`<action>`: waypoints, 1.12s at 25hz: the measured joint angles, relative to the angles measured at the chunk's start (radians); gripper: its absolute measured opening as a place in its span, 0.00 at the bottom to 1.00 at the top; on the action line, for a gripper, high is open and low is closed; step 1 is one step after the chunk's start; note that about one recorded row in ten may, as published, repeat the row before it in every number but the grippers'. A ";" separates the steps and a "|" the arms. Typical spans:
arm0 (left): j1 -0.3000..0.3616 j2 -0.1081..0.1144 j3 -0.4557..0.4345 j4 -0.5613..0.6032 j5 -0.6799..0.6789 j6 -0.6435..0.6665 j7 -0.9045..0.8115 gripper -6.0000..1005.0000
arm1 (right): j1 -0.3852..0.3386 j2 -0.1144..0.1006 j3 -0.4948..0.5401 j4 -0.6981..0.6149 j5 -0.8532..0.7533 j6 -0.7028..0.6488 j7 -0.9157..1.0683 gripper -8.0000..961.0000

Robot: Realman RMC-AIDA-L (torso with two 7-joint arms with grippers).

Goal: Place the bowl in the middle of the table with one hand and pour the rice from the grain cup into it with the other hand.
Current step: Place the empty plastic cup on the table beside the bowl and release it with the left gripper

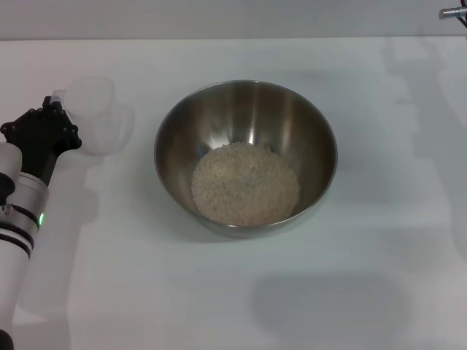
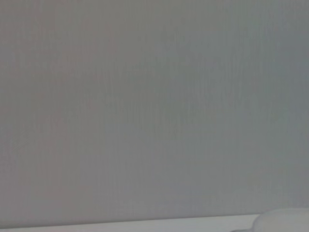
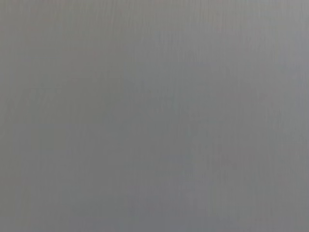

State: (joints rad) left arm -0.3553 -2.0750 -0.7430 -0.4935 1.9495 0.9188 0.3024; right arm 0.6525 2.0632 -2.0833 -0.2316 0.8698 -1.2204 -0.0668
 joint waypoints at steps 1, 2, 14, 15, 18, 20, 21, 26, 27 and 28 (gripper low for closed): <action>0.000 0.000 -0.001 0.000 0.000 -0.003 0.000 0.08 | 0.000 0.000 0.000 0.000 0.000 0.000 0.000 0.63; -0.001 0.000 -0.002 0.000 0.000 -0.006 -0.001 0.08 | 0.000 0.000 0.000 0.000 0.000 0.000 0.000 0.63; -0.003 0.002 0.001 0.001 0.006 -0.057 -0.001 0.09 | 0.001 0.000 0.000 0.000 0.000 0.000 -0.001 0.63; -0.002 0.002 0.004 0.001 0.008 -0.057 -0.001 0.09 | 0.001 0.000 0.000 0.000 0.000 0.000 -0.001 0.63; 0.005 0.004 0.006 -0.002 0.012 -0.058 -0.002 0.09 | 0.001 0.000 0.000 0.000 0.000 -0.001 -0.001 0.63; 0.014 0.006 0.007 -0.006 0.012 -0.060 -0.002 0.14 | 0.001 0.000 0.000 0.000 0.000 -0.001 -0.001 0.63; 0.014 0.006 0.007 -0.006 0.012 -0.060 -0.002 0.16 | 0.001 0.000 0.000 0.000 0.000 -0.001 -0.001 0.63; 0.045 0.008 0.009 -0.020 0.014 -0.064 -0.002 0.30 | 0.001 0.000 0.002 0.000 0.000 -0.001 -0.001 0.63; 0.050 0.008 0.009 -0.023 0.014 -0.064 -0.001 0.34 | 0.001 0.000 0.002 0.000 0.000 -0.001 -0.001 0.63; 0.050 0.008 0.009 -0.023 0.014 -0.064 -0.001 0.39 | 0.001 0.000 0.002 0.001 0.000 -0.001 -0.001 0.63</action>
State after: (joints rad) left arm -0.3053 -2.0665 -0.7344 -0.5164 1.9636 0.8551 0.3013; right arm 0.6535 2.0632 -2.0815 -0.2311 0.8698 -1.2211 -0.0675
